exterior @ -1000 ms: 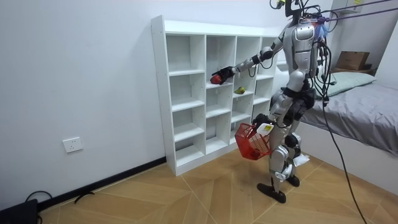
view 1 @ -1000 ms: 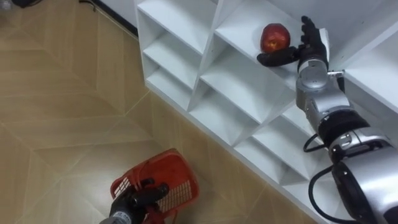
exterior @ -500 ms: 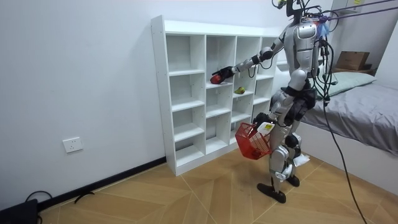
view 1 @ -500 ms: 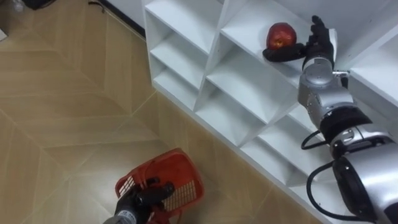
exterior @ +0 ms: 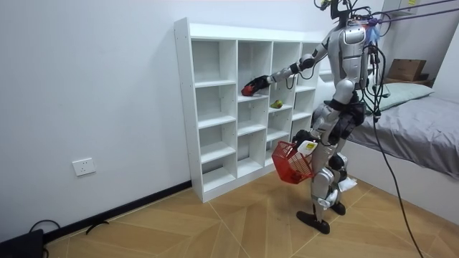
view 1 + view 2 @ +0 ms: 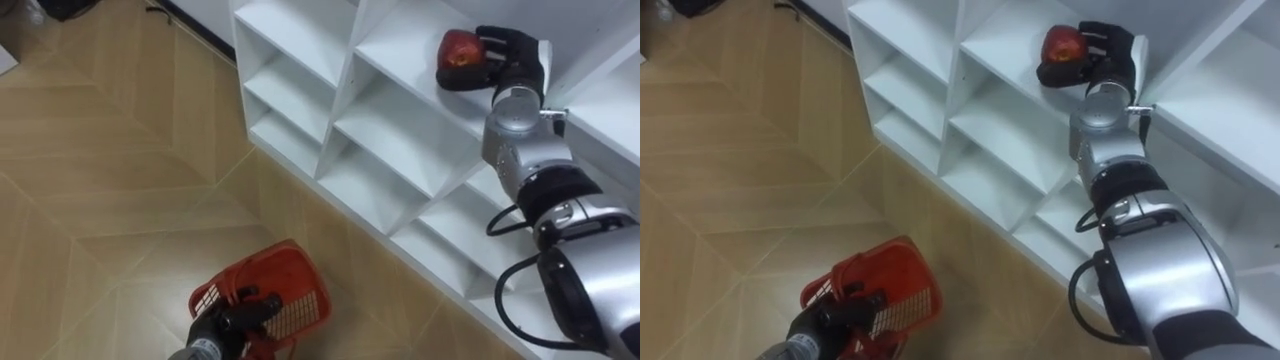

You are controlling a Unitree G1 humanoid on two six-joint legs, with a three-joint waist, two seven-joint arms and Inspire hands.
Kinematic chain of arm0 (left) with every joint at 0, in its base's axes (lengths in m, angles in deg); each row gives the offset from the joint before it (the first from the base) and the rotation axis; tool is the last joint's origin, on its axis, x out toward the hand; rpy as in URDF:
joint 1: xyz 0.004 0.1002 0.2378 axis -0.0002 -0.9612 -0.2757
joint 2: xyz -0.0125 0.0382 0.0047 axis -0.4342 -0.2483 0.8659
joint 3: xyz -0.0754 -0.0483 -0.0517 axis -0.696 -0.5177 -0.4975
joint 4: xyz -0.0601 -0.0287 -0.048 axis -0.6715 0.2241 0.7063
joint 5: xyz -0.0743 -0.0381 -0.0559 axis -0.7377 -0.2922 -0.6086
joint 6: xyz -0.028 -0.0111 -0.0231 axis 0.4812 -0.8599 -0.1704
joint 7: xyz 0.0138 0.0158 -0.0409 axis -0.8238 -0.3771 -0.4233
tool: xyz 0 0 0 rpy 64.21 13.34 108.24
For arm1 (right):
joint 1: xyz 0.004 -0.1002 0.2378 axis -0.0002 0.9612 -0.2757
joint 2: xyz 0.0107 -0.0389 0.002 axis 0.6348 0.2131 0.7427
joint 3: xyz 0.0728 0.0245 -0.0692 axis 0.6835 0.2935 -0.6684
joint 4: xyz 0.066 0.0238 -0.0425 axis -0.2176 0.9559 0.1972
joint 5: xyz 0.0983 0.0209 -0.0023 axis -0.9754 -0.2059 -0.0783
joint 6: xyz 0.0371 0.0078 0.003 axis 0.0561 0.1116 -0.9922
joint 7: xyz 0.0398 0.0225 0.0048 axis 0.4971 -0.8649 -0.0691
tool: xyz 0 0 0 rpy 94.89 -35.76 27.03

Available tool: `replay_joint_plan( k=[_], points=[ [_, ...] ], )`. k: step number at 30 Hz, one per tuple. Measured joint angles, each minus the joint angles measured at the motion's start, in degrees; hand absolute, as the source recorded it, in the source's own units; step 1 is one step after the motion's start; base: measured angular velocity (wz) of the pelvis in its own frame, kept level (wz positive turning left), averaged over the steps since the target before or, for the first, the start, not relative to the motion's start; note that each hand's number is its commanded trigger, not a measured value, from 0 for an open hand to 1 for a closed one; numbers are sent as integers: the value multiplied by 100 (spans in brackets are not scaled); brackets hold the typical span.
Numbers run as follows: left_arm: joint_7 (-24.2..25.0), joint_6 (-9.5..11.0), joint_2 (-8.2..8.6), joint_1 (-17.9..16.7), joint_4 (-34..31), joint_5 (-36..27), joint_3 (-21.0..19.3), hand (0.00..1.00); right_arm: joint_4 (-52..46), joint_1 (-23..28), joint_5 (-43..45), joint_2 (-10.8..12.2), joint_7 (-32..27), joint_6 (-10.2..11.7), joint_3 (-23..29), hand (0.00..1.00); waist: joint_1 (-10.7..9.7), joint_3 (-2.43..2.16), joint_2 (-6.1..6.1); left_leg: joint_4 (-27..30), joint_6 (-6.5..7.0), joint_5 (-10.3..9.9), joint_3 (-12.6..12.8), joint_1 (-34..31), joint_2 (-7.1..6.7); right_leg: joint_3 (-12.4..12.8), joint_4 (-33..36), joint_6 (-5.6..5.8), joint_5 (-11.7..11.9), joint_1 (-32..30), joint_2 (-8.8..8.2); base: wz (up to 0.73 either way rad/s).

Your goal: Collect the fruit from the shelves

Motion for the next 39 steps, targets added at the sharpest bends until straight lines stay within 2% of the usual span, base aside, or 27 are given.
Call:
replay_joint_plan(
  k=[10, 15, 17, 21, 28, 31, 34, 36, 39],
  points=[
    [83, 2, -37, 2, 44, -282, -9, 100, 99, -1, 77, -19, 105, 98, 0, 100, 11, 18, -11, -26, 0, 16, 3, 6, -3, -14, 0, 0, 0, -10, -7, 0],
    [164, 28, -60, 3, 31, -553, -13, 100, 208, -8, 154, -59, 244, 266, 54, 100, 79, 105, 9, -37, -11, 23, -2, 3, 2, -9, -1, -2, 1, -20, 1, 0],
    [191, 32, -107, 3, 21, -578, -13, 100, 207, -8, 263, -87, 308, 292, 51, 100, 102, 116, 0, -53, -17, 27, 11, 0, 8, 6, 1, -5, 3, -38, 3, -4],
    [227, 26, -144, -1, 11, -673, -11, 100, 201, -24, 300, -166, 394, 392, 40, 100, 131, 123, -16, -114, -22, 64, 23, -45, 10, 20, 9, -13, 8, -124, 1, -2],
    [230, 5, -212, -64, -98, -663, -9, 100, 193, -35, 292, -177, 365, 396, -17, 100, 124, 116, -36, -113, -23, 65, 16, -47, 13, 8, 7, -13, 8, -119, 4, 0],
    [230, 4, -209, -53, -128, -587, -15, 100, 133, -35, 305, -178, 330, 371, -38, 100, 115, 102, -58, -83, -23, 65, 11, -78, 15, 14, 6, -13, 8, -131, 9, 0],
    [228, -1, -211, -122, -370, -562, -12, 100, -76, -29, 294, -161, 401, 240, -33, 100, 62, 98, -67, -36, -23, 63, 36, -92, 15, 81, 7, -20, 12, -137, 10, -1],
    [217, 4, -199, -122, -460, -553, -12, 100, -335, -6, 350, -72, 490, 67, -81, 100, -88, 84, -85, -21, -22, 64, 30, -96, 13, 93, 12, -25, 15, -135, 11, 0],
    [185, 3, -149, -33, -477, -603, -11, 100, -582, 4, 507, 48, 667, -49, -225, 100, -278, 70, -97, 13, -18, 67, 60, -69, 12, 131, 15, -34, 21, -107, 8, -3]
  ],
)
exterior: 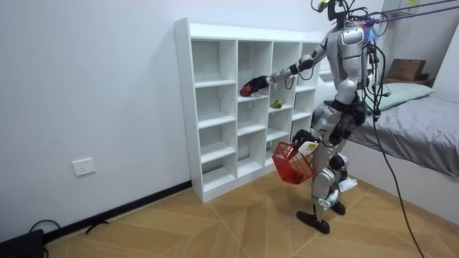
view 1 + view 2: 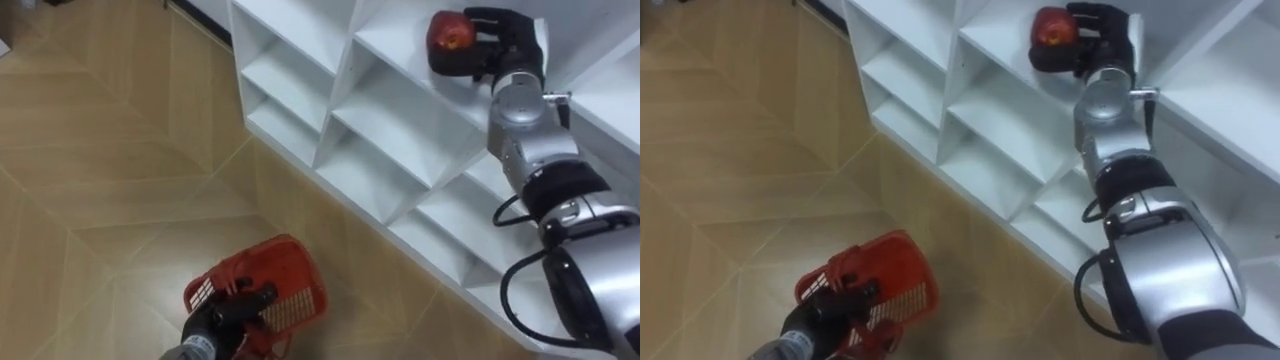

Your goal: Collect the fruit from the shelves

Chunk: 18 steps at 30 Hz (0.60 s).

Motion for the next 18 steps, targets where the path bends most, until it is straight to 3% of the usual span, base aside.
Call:
replay_joint_plan(
  k=[3, 4, 7, 8, 12, 15, 18],
  points=[
    [-86, -1, 75, 66, -15, -83, 16, 100, -697, 331, 32, 137, 41, -14, -92, 100, -198, -35, 11, 59, 1, 0, 73, 95, 6, 43, -5, -1, 9, 109, -2, -6],
    [-105, -5, 79, 47, -37, -141, 19, 100, -879, 458, 93, 172, 38, -13, -131, 100, -257, -81, 20, 72, 1, -1, 88, 108, 4, 52, -7, 2, 12, 131, -2, 0],
    [-219, -16, 139, -16, -286, -163, 122, 100, -1849, 1130, 277, 250, 49, 0, -297, 100, -449, -142, 102, 75, 26, -22, 152, 298, 15, 130, -14, 4, 12, 308, 6, -4],
    [-261, -17, 223, 0, -305, -157, 132, 100, -2110, 1356, 279, 301, 52, -4, -388, 100, -536, -183, 171, 61, 34, -30, 170, 368, 18, 147, -12, 6, 13, 372, 7, -13],
    [-352, -28, 353, -22, -569, -178, 225, 100, -2398, 1907, 298, 397, 163, -1, -605, 100, -574, -302, 311, -59, 34, -17, 344, 714, 59, 340, 10, -8, 38, 569, 24, -22],
    [-402, -31, 371, -20, -707, -175, 225, 100, -2595, 2141, 729, 503, 167, -7, -693, 100, -669, -355, 346, -49, 21, -7, 436, 776, 105, 439, -7, -24, 48, 604, 64, -17],
    [-482, -37, 399, -16, -771, -176, 238, 100, -2879, 2359, 1124, 615, 212, -7, -699, 100, -733, -360, 345, -46, 11, 0, 482, 799, 128, 535, -14, -37, 62, 600, 98, -9]
  ],
)
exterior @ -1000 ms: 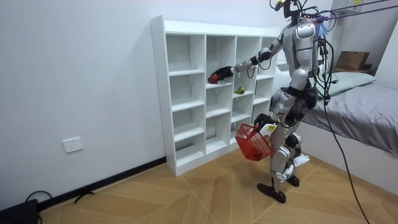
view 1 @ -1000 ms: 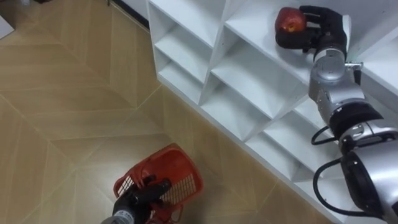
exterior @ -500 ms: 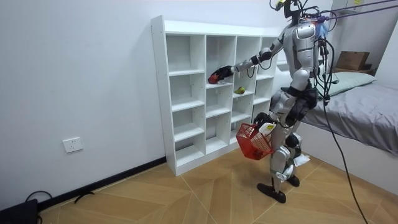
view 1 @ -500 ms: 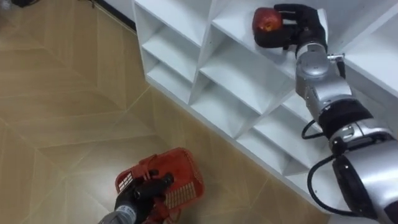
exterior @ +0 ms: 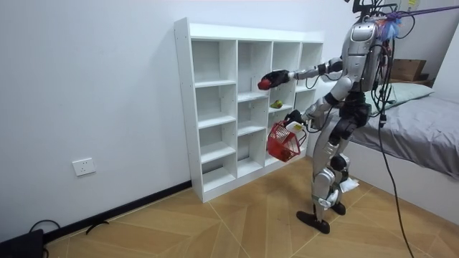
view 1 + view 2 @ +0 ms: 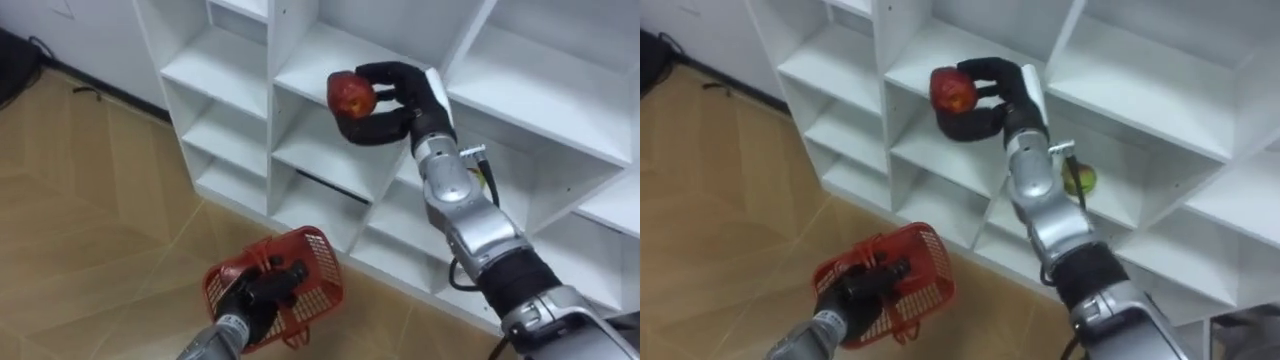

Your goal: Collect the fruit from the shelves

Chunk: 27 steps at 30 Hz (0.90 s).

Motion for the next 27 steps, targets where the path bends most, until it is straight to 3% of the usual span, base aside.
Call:
replay_joint_plan(
  k=[6, 13, 17, 27],
  points=[
    [-90, -9, 14, -74, -219, 0, 9, 100, -904, 870, -51, 25, 211, -3, -76, 100, -173, -14, 3, -64, 13, -10, 40, 153, -8, 43, -90, 24, 28, 165, 4, -2],
    [-95, -18, 133, -19, -267, -5, 4, 100, -978, 1221, 25, 27, 643, -5, -216, 100, -266, -11, 165, -102, 23, -22, 83, 215, -10, 102, -100, 30, 28, 184, 4, -4],
    [-125, -73, 132, -19, -333, -4, -42, 100, -1318, 1593, 219, 34, 753, -13, -226, 100, -282, -35, 278, -175, 24, -21, 120, 265, -10, 131, -105, 40, 21, 192, 2, -3],
    [-261, -73, 134, -11, -530, -6, -127, 100, -1355, 2169, 258, -37, 1051, -24, -278, 100, -371, -37, 328, -201, 23, -22, 125, 263, -14, 150, -144, 48, 15, 196, 8, 0]
  ],
)
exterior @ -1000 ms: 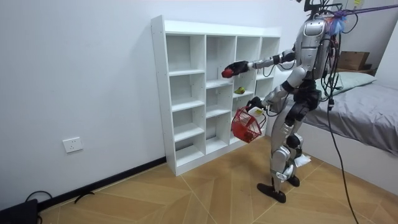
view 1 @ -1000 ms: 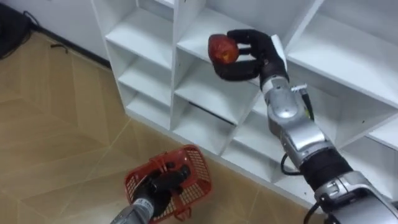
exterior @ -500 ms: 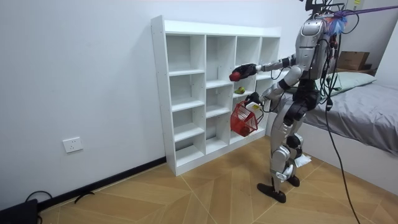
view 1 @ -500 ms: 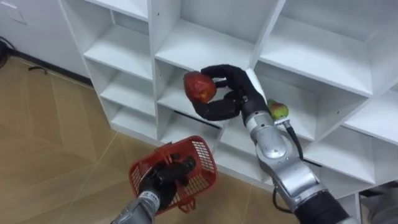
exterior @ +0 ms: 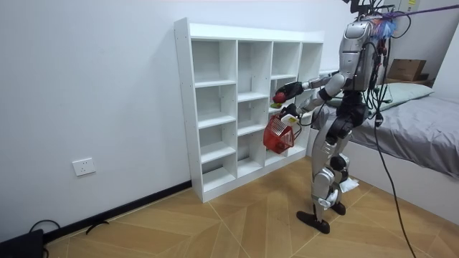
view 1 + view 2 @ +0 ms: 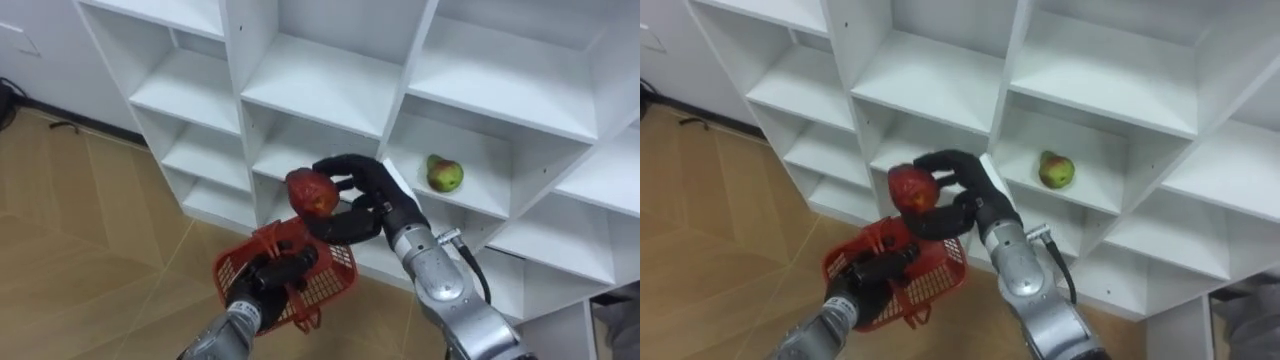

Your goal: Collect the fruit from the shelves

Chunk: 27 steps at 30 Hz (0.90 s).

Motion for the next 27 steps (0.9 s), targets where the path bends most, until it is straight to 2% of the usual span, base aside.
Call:
replay_joint_plan(
  k=[3, 6, 8, 16, 20, 27],
  points=[
    [-39, -3, -9, -2, 5, 4, 4, 100, 1, 30, 44, -54, 68, -6, -14, 100, -62, -6, 68, -36, 1, 1, 17, 71, -1, 21, -45, 6, 15, 62, 7, -2],
    [-79, -4, -70, -19, -1, 3, -7, 100, 1, 142, 377, -134, 156, -7, -170, 100, -51, -26, 136, -155, 1, 0, 167, 227, 20, 150, -57, 12, 11, 128, 16, -20],
    [-81, -6, -106, -18, -16, 5, 1, 100, 3, 222, 437, -134, 215, -7, -169, 100, -80, -30, 142, -187, 1, 1, 184, 262, 20, 168, -57, 16, 6, 125, 17, -9],
    [-96, -110, -200, -25, -16, 14, 39, 100, 71, 268, 424, -176, 271, -10, -180, 100, -108, -21, 34, -205, 4, -2, 203, 264, 14, 216, -67, 24, -6, 114, 16, -1],
    [-96, -290, -266, -25, -48, 38, 50, 100, 71, 404, 429, -168, 260, -12, -158, 100, -129, -10, -46, -190, 14, -14, 200, 236, 12, 217, -70, 28, -8, 100, 16, 0],
    [-125, -314, -366, -35, -215, 71, 98, 100, 72, 421, 428, -146, 200, 46, -153, 100, -220, -11, -47, -183, 19, -20, 198, 238, 6, 249, -70, 31, -7, 104, 16, 0]
  ],
)
